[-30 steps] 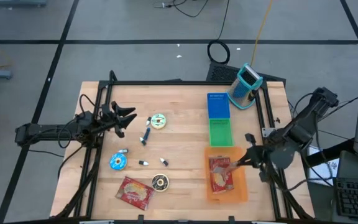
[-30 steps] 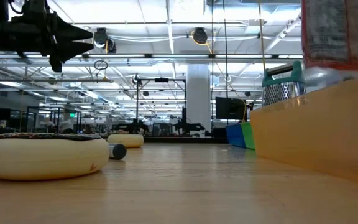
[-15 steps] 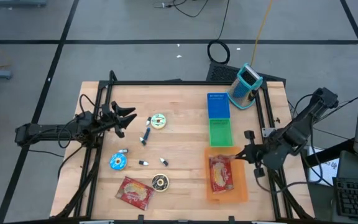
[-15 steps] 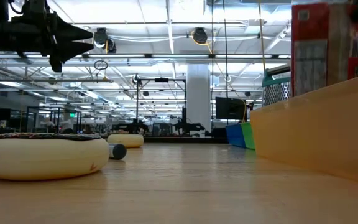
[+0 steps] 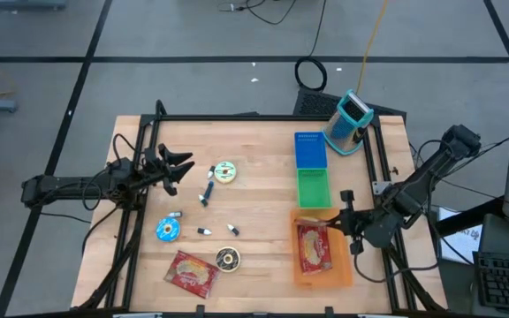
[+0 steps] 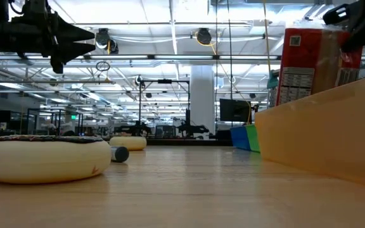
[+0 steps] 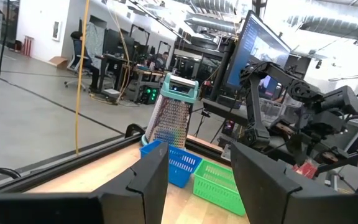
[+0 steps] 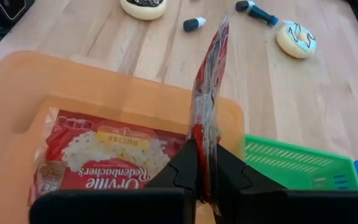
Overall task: Pick & Place Food Item
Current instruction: Put the top red popcorn bag into the orange bin
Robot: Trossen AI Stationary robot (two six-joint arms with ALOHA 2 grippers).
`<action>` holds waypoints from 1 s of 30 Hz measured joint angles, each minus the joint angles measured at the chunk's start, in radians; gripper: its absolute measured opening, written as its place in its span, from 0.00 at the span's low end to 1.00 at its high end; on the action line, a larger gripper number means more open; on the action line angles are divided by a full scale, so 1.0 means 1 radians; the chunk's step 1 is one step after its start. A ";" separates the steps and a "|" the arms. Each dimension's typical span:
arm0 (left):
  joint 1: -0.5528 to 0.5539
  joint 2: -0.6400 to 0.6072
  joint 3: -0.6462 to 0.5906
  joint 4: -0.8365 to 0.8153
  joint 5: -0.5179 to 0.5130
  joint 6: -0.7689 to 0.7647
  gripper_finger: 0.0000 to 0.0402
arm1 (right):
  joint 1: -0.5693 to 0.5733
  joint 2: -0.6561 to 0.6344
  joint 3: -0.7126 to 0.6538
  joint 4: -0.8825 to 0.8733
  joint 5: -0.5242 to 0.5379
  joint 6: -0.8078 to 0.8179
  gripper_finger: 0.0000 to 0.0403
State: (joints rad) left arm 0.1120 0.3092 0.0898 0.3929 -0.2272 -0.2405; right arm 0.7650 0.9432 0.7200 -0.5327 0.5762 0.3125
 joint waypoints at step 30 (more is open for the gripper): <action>0.000 0.000 0.000 0.000 0.000 -0.001 0.44 | 0.000 -0.001 0.000 -0.061 -0.082 0.069 0.03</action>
State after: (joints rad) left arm 0.1120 0.3092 0.0898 0.3929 -0.2272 -0.2418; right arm 0.7654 0.9424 0.7197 -0.5941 0.4938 0.3813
